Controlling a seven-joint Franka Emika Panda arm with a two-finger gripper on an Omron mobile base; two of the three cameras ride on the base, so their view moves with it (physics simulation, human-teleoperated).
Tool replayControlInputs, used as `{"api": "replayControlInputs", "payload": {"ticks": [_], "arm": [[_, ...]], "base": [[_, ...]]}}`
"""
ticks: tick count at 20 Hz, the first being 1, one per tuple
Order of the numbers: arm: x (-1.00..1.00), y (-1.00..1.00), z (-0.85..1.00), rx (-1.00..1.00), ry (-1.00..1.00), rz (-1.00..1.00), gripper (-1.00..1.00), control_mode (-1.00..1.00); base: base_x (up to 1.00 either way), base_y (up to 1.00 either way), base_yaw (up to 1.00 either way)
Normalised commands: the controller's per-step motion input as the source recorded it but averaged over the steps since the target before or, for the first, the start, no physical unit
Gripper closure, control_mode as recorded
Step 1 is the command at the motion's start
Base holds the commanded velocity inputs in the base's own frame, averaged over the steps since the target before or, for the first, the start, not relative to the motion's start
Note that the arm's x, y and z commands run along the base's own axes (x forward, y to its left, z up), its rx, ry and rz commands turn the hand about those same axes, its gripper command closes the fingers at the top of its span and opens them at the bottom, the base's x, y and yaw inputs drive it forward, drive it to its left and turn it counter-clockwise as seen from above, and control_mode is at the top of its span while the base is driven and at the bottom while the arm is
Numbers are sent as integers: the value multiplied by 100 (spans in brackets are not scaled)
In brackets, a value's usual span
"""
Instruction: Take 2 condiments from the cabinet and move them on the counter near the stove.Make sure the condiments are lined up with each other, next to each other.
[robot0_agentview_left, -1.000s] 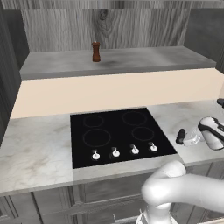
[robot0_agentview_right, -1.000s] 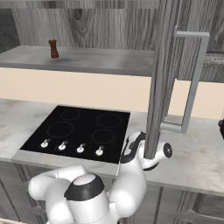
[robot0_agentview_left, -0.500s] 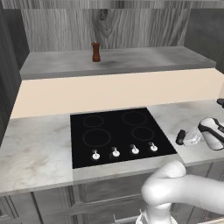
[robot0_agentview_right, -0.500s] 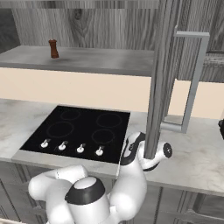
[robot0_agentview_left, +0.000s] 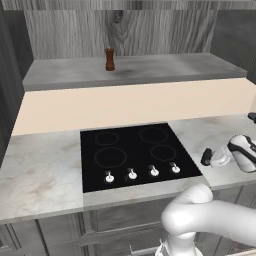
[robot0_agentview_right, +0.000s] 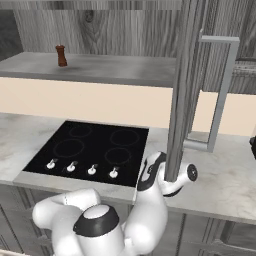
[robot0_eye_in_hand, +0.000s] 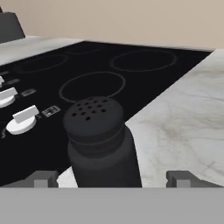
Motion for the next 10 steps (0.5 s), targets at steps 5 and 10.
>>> {"api": "replayControlInputs", "payload": {"ticks": [5, 10], "arm": [[-28, -4, 1, 0, 0, 0, -100, -100], [-33, -2, 23, 0, -2, 0, -100, -100]], "base": [[0, 0, 0], [0, 0, 0]]}}
